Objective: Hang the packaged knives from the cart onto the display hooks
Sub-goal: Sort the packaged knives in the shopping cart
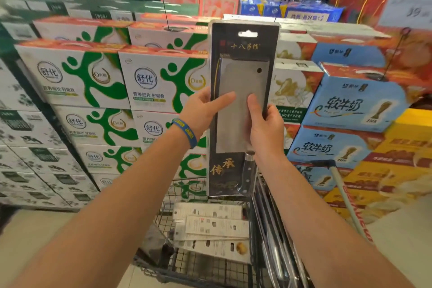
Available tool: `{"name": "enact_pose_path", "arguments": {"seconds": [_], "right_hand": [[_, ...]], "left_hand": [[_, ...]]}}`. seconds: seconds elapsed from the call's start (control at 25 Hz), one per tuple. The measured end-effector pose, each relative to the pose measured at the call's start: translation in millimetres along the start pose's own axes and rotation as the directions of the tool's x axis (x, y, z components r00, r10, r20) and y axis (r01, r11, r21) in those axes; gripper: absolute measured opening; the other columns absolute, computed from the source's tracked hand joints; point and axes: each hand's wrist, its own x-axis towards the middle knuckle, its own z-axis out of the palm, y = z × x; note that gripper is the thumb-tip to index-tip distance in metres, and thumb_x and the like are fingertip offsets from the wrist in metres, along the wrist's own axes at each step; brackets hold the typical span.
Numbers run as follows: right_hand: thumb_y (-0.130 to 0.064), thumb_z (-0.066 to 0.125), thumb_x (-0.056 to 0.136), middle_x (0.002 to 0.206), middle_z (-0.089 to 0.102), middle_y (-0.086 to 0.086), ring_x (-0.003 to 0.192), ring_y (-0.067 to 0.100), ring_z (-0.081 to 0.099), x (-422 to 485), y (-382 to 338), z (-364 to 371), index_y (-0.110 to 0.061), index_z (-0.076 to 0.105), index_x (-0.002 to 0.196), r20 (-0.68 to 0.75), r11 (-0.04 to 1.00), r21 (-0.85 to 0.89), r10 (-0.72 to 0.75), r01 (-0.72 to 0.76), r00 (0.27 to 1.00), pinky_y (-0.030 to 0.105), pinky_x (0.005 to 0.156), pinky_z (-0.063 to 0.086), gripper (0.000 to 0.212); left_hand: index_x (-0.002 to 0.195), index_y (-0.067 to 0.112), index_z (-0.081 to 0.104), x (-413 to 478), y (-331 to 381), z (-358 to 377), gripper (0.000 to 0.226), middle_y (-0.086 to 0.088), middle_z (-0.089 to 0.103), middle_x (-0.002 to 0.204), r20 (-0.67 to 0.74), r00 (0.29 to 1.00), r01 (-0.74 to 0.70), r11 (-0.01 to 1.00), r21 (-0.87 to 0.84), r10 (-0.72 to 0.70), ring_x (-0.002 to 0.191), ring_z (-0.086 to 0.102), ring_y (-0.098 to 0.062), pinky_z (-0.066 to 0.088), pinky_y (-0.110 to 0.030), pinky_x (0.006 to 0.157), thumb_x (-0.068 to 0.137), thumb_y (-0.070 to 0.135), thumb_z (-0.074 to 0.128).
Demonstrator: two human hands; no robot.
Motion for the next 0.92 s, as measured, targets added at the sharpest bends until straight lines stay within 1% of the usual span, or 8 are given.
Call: {"name": "enact_pose_path", "arguments": {"seconds": [0.16,0.24,0.36,0.52,0.6,0.72,0.84,0.92], "right_hand": [[-0.058,0.068,0.090,0.085,0.076,-0.016,0.077,0.000,0.072,12,-9,-16,-0.024,0.066,0.096,0.005,0.999,0.046,-0.026,0.026,1.000,0.017,0.058,0.055,0.035],[-0.057,0.066,0.091,0.084,0.074,-0.023,0.076,-0.005,0.070,14,-10,-25,-0.026,0.066,0.097,-0.013,0.998,0.050,-0.028,0.028,1.000,0.010,0.056,0.051,0.032],[-0.061,0.064,0.090,0.083,0.074,-0.024,0.076,-0.007,0.069,15,-12,-38,-0.026,0.065,0.096,-0.055,0.999,0.022,-0.033,0.034,0.998,0.011,0.057,0.050,0.035],[-0.061,0.062,0.092,0.079,0.072,-0.026,0.074,-0.009,0.068,14,-13,-48,-0.023,0.064,0.096,-0.079,1.000,0.006,-0.026,0.027,0.997,0.008,0.054,0.048,0.038],[-0.063,0.060,0.091,0.080,0.071,-0.027,0.076,-0.011,0.067,11,-16,-50,-0.026,0.064,0.098,-0.085,1.000,0.000,-0.008,0.008,0.996,0.006,0.055,0.048,0.038],[-0.066,0.059,0.090,0.083,0.071,-0.027,0.078,-0.011,0.066,8,-21,-48,-0.028,0.065,0.101,-0.094,1.000,-0.008,0.004,-0.005,0.996,0.005,0.056,0.048,0.039],[-0.068,0.060,0.089,0.082,0.071,-0.026,0.078,-0.011,0.066,4,-19,-43,-0.028,0.064,0.099,-0.120,1.000,-0.019,0.015,-0.017,0.993,0.008,0.057,0.050,0.041],[-0.071,0.058,0.087,0.090,0.074,-0.020,0.084,-0.005,0.069,1,-16,-37,-0.027,0.066,0.103,-0.144,0.998,-0.053,0.026,-0.033,0.989,0.018,0.070,0.055,0.048]], "left_hand": [[0.095,0.021,0.072,8,24,18,0.017,0.001,0.077,0.092,0.028,0.993,-0.114,0.992,0.052,0.113,0.089,0.073,-0.015,0.060,-0.031,0.078,0.086,0.036,0.073],[0.090,0.022,0.073,8,27,29,0.009,0.004,0.077,0.087,0.051,0.988,-0.148,0.987,0.055,0.145,0.085,0.073,-0.010,0.058,-0.023,0.072,0.089,0.031,0.072],[0.085,0.021,0.072,7,31,43,0.010,0.004,0.076,0.081,0.063,0.984,-0.171,0.984,0.052,0.168,0.079,0.072,-0.009,0.057,-0.021,0.067,0.089,0.030,0.072],[0.099,-0.002,0.067,6,33,56,0.041,-0.024,0.071,0.098,0.080,0.985,-0.157,0.987,0.044,0.153,0.093,0.069,-0.038,0.057,-0.053,0.086,0.087,0.037,0.073],[0.098,-0.001,0.066,5,34,59,0.041,-0.019,0.071,0.094,0.083,0.986,-0.149,0.988,0.044,0.145,0.090,0.070,-0.033,0.057,-0.052,0.085,0.086,0.038,0.074],[0.095,0.012,0.071,5,38,60,0.024,-0.002,0.076,0.089,0.096,0.985,-0.144,0.989,0.020,0.141,0.085,0.072,-0.017,0.061,-0.035,0.078,0.086,0.034,0.074],[0.102,0.003,0.070,4,36,58,0.033,-0.014,0.074,0.097,0.092,0.985,-0.145,0.989,0.010,0.144,0.093,0.071,-0.029,0.060,-0.043,0.082,0.087,0.032,0.074],[0.102,-0.002,0.068,4,30,53,0.037,-0.021,0.072,0.100,0.076,0.988,-0.136,0.991,-0.007,0.137,0.096,0.069,-0.036,0.058,-0.051,0.085,0.086,0.030,0.075]]}}
